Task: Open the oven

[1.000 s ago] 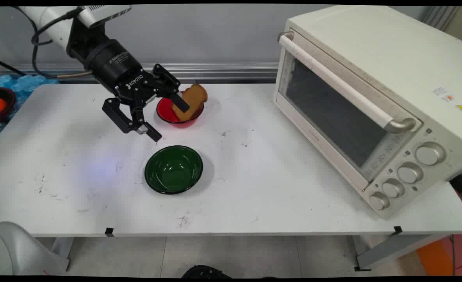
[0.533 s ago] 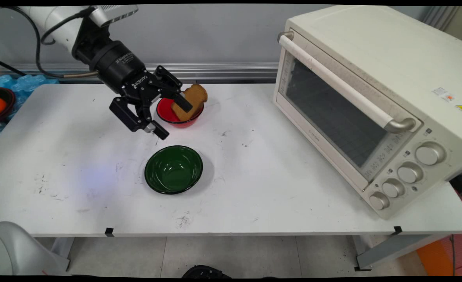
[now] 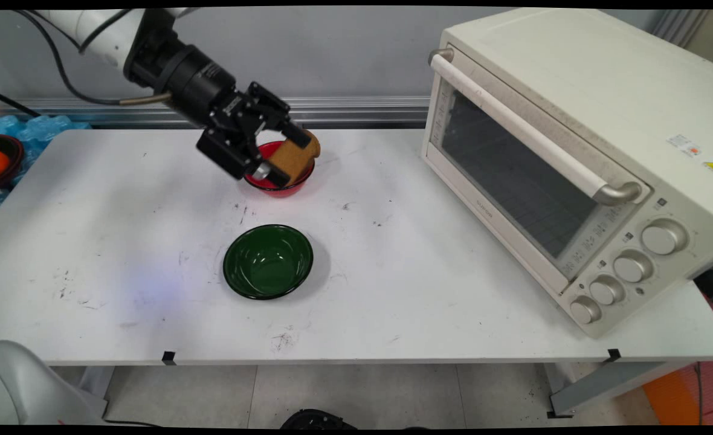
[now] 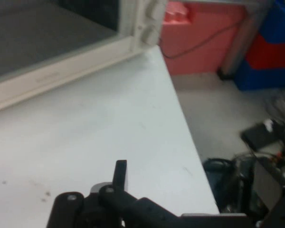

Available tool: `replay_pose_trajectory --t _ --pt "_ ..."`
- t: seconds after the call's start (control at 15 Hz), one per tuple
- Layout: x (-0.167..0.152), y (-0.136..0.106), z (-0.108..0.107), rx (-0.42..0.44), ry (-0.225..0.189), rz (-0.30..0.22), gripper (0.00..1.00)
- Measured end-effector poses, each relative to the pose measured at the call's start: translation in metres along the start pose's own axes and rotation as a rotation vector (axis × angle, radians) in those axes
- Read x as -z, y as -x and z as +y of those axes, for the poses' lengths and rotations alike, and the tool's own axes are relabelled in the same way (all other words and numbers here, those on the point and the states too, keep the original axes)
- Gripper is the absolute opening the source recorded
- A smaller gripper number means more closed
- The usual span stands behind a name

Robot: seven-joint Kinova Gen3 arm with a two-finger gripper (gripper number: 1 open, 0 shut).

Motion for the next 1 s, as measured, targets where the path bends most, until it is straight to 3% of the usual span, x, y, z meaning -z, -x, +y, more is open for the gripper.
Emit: replay_pose_trajectory --t 0.4,1.0 --pt "-0.007 -0.032 0.003 0.111 -0.142 0.043 1.00" --pt "-0.037 -0.102 0.003 0.188 -0.271 0.075 1.00"
